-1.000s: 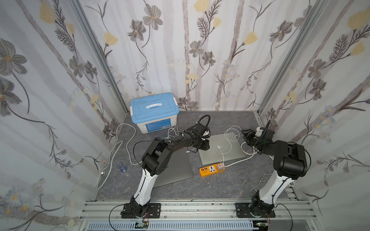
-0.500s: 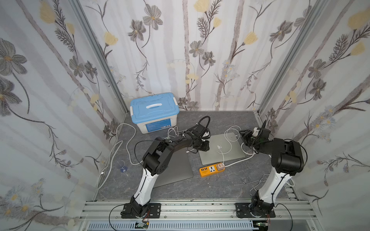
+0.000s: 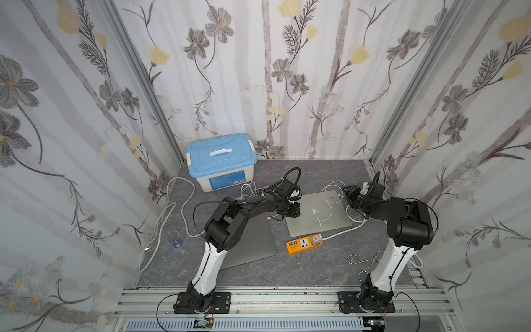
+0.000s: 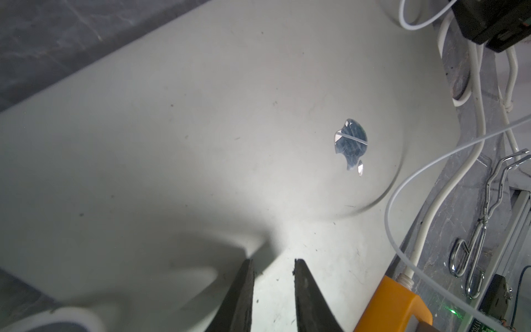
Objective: Unplug the laptop charger
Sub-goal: Remove the charging cable from the laptop.
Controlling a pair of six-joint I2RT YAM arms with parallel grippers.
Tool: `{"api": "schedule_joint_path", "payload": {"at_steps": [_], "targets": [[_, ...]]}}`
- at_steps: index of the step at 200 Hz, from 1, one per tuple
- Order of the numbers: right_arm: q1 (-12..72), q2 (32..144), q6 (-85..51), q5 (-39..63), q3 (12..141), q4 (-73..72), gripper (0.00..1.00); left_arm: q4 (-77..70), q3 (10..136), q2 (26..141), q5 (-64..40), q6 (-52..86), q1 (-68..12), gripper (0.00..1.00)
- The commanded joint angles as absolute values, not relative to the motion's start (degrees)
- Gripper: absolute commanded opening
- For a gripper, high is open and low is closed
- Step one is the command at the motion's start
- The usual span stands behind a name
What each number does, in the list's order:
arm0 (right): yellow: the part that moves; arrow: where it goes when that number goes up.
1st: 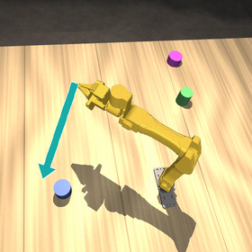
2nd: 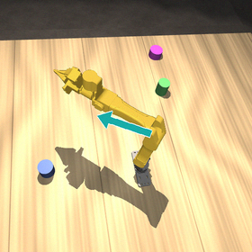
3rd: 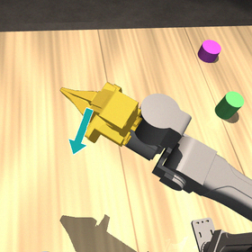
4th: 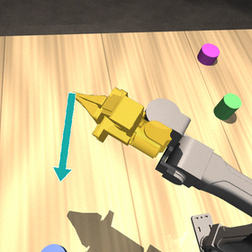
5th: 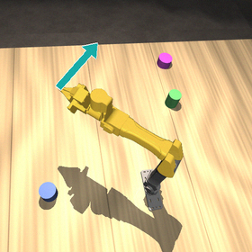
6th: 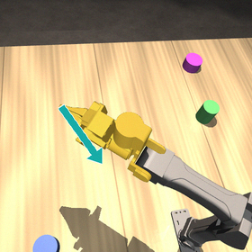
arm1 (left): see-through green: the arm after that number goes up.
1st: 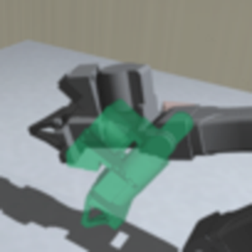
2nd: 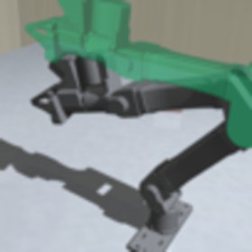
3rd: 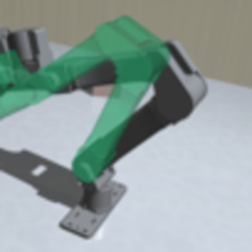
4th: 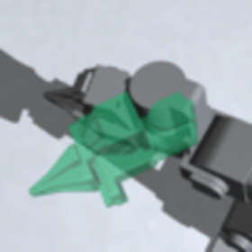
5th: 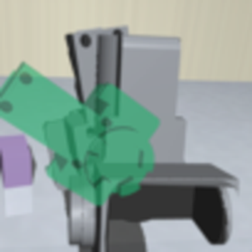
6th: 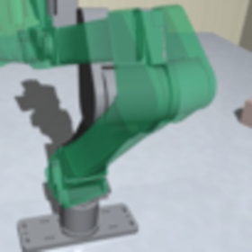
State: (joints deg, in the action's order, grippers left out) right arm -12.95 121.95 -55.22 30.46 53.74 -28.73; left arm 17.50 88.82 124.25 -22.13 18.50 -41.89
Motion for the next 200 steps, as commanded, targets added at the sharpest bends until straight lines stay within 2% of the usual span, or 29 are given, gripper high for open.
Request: {"api": "schedule_joint_path", "payload": {"at_steps": [1, 71, 112, 200], "targets": [[-12.5, 122.5, -56.7, 28.6, 54.3, -31.5, 0.57, 19.5, 88.2, 124.5, -21.9, 18.8, -41.9, 0.28], [-12.3, 124.2, -58.1, 27.7, 56.7, -31.1, 0.55, 19.1, 87.4, 124.4, -22.1, 18.6, -41.9, 0.28], [-11.8, 124.1, -58.2, 26.2, 57.6, -28.8, 0.47, 18.8, 87.3, 124.5, -22.3, 18.7, -41.9, 0.29], [-11.6, 124.7, -57.8, 25.6, 59.6, -25.1, 0.4, 18.2, 86.6, 124.5, -22.6, 18.6, -41.9, 0.29]]}}
